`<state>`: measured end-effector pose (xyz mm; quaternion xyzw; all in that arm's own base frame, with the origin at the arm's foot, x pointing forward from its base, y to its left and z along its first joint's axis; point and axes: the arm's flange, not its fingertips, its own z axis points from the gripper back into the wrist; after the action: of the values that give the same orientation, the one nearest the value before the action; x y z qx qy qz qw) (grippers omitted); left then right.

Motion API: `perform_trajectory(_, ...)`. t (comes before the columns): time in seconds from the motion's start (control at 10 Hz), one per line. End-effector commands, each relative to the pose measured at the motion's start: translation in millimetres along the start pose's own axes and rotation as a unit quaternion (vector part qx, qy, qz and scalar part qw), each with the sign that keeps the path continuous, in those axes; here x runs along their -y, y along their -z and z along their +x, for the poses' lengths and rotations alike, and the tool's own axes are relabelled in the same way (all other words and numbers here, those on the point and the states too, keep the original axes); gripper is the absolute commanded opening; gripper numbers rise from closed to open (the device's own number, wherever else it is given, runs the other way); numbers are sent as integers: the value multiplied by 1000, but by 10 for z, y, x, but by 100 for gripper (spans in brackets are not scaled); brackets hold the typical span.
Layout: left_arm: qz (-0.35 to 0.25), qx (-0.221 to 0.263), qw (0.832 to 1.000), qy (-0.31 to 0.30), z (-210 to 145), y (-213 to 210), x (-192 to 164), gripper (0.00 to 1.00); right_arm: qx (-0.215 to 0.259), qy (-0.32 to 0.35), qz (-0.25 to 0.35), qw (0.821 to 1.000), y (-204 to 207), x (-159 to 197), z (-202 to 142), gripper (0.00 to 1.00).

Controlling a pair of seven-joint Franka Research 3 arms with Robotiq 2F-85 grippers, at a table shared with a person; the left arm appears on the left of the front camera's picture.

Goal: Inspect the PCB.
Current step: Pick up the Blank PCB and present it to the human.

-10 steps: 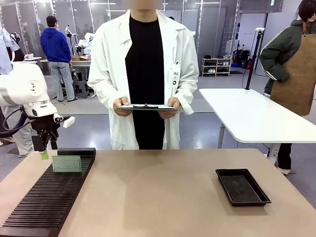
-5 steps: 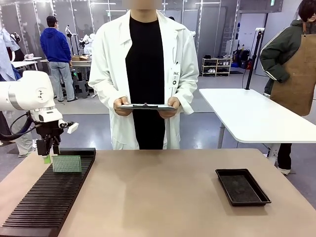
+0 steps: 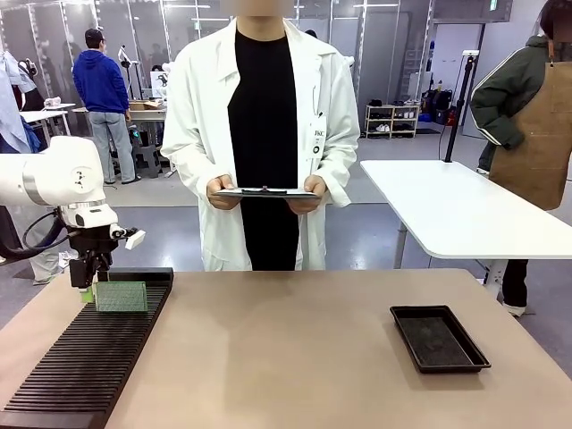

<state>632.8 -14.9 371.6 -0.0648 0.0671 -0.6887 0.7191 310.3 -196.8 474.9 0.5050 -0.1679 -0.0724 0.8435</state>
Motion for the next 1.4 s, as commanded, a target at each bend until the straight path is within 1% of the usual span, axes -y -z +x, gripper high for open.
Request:
perform_trajectory(0.0,-4,-16,1000,-14,13,24,-52,39,-4,1,-4,1000,-18,-15,-9,100)
perform_trajectory(0.1,-5,-29,999,-14,12,53,-37,31,-4,1,-4,1000,-18,-15,-9,100)
perform_trajectory(0.2,-5,-32,999,-15,13,63,-28,0,-4,1,-4,1000,-18,-15,-9,100)
perform_trajectory(0.3,-6,-33,999,-13,19,66,-21,0,-4,1,-4,1000,-18,-15,-9,100)
perform_trajectory(0.4,-5,-38,999,-11,24,75,-17,17,-4,1,-4,1000,-18,-15,-9,100)
perform_trajectory(0.6,-4,-31,999,-15,11,79,-23,0,-4,1,-4,1000,-18,-15,-9,100)
perform_trajectory(1.2,-1,-26,999,-20,24,40,-4,0,-4,1,-4,1000,-18,-15,-9,100)
perform_trajectory(1.3,8,-20,999,-30,32,-48,49,0,-4,1,-4,1000,-18,-15,-9,100)
